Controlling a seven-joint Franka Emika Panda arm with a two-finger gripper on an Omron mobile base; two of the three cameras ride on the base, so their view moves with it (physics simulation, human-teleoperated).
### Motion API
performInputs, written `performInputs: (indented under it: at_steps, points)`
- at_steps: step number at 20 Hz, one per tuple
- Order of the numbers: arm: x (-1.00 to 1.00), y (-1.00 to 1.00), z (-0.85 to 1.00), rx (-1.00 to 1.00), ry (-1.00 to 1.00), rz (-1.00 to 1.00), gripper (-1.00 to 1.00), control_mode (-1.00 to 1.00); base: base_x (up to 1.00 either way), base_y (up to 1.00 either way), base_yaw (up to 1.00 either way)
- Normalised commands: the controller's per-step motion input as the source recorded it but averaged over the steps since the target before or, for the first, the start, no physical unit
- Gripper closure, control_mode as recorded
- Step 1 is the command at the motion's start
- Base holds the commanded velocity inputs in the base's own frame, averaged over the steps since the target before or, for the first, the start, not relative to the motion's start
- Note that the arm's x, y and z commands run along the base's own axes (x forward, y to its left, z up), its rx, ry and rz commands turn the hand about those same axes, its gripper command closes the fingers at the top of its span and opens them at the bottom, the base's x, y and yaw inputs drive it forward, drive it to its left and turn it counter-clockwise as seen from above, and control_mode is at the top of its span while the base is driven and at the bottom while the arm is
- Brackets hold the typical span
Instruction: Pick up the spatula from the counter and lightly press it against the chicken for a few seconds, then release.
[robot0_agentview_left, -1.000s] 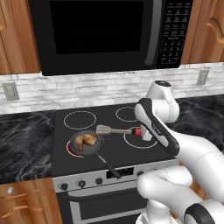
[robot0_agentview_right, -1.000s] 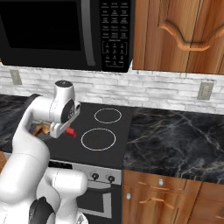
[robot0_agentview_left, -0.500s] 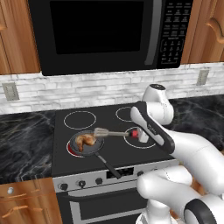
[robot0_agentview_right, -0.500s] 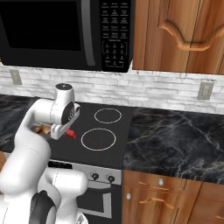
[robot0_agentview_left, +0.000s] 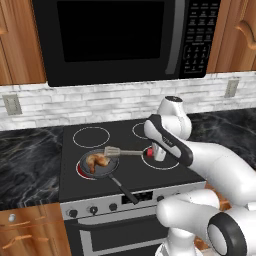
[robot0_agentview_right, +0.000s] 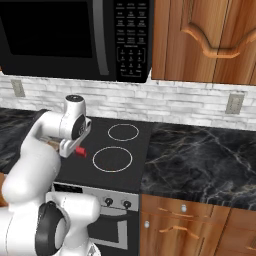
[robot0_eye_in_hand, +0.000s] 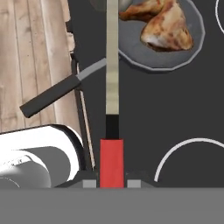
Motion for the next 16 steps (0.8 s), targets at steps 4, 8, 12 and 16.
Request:
performInputs:
  at_steps: [4,8,12,16]
  points:
    - [0.12,0.07,-0.07,-0.01,0.01,0.02,1.0,-1.0,0.0,0.0,0.0]
    - [0.08,0.03,-0.09,-0.02,0.01,0.01,1.0,-1.0,0.0,0.0,0.0]
    - [0.06,0.0,-0.11,-0.01,0.01,0.01,1.0,-1.0,0.0,0.0,0.0]
    - [0.03,0.0,-0.05,-0.01,0.0,0.01,1.0,-1.0,0.0,0.0,0.0]
